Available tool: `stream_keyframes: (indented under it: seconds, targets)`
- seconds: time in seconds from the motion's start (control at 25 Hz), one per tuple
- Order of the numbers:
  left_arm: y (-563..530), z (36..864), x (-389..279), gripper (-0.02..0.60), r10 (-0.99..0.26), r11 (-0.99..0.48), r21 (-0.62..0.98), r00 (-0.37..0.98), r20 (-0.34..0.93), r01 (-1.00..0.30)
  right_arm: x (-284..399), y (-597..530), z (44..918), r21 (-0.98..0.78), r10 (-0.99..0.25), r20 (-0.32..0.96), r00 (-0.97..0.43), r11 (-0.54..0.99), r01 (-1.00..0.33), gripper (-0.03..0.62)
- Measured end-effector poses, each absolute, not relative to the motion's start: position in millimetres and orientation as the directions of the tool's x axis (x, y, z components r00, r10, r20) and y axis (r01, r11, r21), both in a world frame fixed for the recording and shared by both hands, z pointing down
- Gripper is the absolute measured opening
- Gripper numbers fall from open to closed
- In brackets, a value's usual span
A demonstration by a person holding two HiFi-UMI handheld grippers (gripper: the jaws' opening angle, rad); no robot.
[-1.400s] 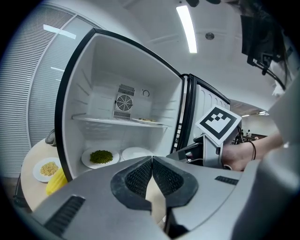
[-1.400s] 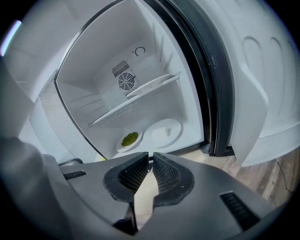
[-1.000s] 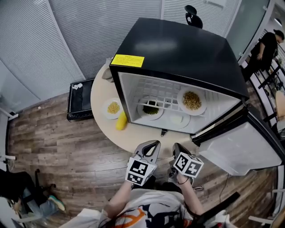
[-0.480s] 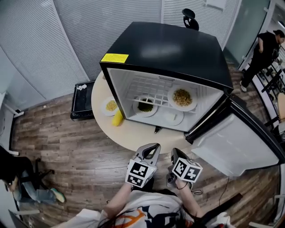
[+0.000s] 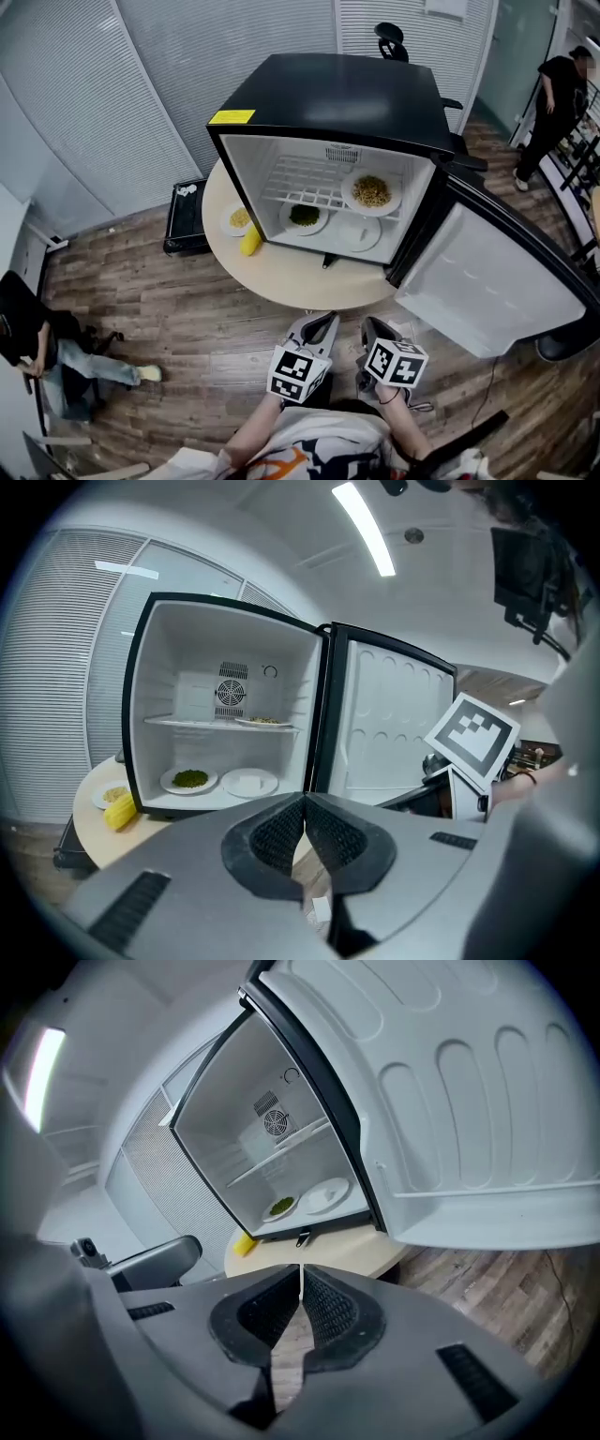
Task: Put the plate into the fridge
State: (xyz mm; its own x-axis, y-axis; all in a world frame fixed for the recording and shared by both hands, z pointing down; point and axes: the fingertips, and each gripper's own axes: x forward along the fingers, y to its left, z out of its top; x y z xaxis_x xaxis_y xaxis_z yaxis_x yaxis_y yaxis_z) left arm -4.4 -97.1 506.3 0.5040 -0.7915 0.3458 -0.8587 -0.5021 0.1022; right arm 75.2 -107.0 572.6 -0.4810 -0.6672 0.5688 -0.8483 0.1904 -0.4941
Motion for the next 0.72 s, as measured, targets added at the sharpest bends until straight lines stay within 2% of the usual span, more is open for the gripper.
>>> stream_keyframes:
  seconds: [0.72]
  targets:
    - [1, 495, 34, 0.012, -0.822, -0.482, 0.084, 0.484, 0.301, -0.872, 100, -9, 554, -0.482, -0.636, 0.539, -0.553, 0.305, -0.821, 0.023]
